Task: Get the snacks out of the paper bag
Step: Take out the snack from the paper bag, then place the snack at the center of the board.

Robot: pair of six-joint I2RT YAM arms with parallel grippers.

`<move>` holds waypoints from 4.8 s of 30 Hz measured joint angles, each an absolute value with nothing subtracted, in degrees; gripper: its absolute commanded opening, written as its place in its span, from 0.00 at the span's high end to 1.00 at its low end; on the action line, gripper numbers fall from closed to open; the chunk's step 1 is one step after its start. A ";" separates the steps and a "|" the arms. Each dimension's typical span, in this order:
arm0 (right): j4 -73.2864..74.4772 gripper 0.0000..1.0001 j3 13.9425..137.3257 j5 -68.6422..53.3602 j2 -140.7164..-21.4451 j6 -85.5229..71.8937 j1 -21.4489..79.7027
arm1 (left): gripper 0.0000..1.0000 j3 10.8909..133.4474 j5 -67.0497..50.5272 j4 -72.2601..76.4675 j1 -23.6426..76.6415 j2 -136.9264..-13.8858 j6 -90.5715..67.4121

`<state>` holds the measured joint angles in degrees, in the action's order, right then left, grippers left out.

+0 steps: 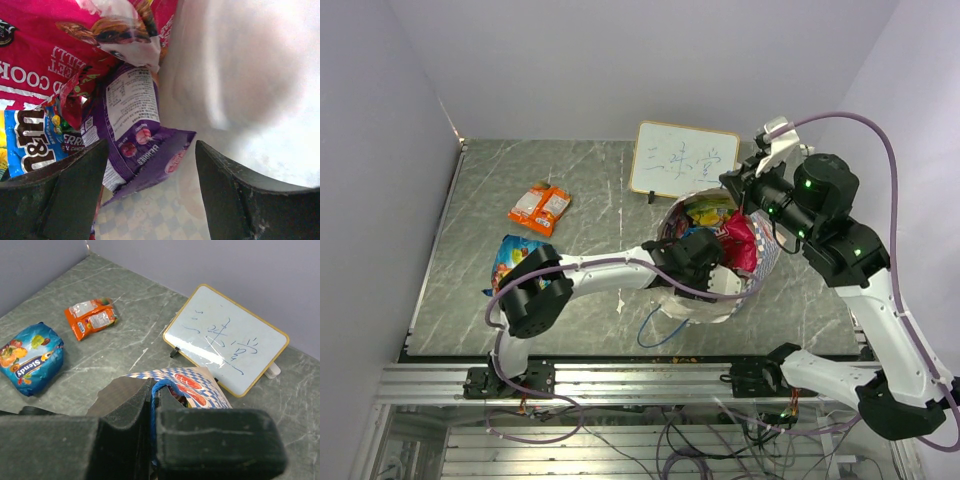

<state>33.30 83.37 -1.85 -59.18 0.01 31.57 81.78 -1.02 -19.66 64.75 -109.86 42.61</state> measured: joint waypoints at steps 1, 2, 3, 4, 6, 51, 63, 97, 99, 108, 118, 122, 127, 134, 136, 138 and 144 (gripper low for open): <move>33.32 1.00 83.48 -1.93 -59.46 0.03 31.55 | 0.20 82.43 -0.67 -19.64 64.53 -110.74 43.24; 33.30 1.00 83.61 -1.96 -59.68 0.05 31.55 | 0.21 83.18 -0.25 -19.66 64.27 -111.70 43.97; 33.32 1.00 83.83 -1.98 -60.03 0.10 31.55 | 0.22 83.66 0.10 -19.64 64.01 -112.36 44.45; 33.32 1.00 84.12 -1.96 -60.42 0.21 31.57 | 0.25 84.14 0.47 -19.55 63.75 -113.06 44.91; 33.32 1.00 84.51 -1.96 -60.97 0.38 31.55 | 0.32 84.88 1.06 -19.55 63.40 -114.02 45.45; 26.98 1.00 81.47 -0.64 -60.77 3.62 31.55 | 0.93 95.29 0.54 -37.21 60.01 -74.19 -0.21; 26.44 1.00 80.93 -0.69 -60.20 2.68 31.55 | 0.93 95.81 -8.49 -42.65 28.91 -69.87 -18.81; 26.48 1.00 83.90 -0.69 -65.84 5.67 31.55 | 0.93 64.55 -38.65 17.85 -15.03 -111.42 -76.44; 26.48 1.00 83.90 -0.67 -65.84 6.22 31.55 | 0.93 64.55 -38.65 17.74 -15.66 -112.09 -76.01; 26.44 1.00 83.90 -0.64 -65.91 6.72 31.55 | 0.93 64.55 -38.39 16.32 -16.84 -115.24 -74.02; 26.44 1.00 83.90 -0.71 -66.52 6.72 31.55 | 0.91 64.51 -37.12 9.45 -16.84 -115.31 -67.96; 26.41 1.00 83.90 -0.86 -66.52 6.72 31.55 | 0.82 65.01 -36.67 5.34 -17.10 -115.39 -63.53; 26.44 1.00 84.01 -0.97 -66.52 6.72 31.55 | 0.54 69.36 -35.00 -2.02 -17.26 -116.27 -57.30; 26.44 1.00 84.07 -1.17 -66.52 6.50 31.55 | 0.26 72.66 -30.09 -10.92 -18.46 -116.11 -50.50; 26.44 1.00 84.09 -1.34 -66.52 6.44 31.55 | 0.16 73.45 -28.12 -13.93 -18.55 -115.48 -48.51; 26.44 1.00 84.09 -1.50 -66.52 6.44 31.55 | 0.12 74.26 -25.96 -16.84 -18.55 -114.34 -46.59; 26.44 1.00 84.09 -1.85 -66.52 6.42 31.55 | 0.11 76.62 -20.10 -22.61 -17.19 -107.53 -42.44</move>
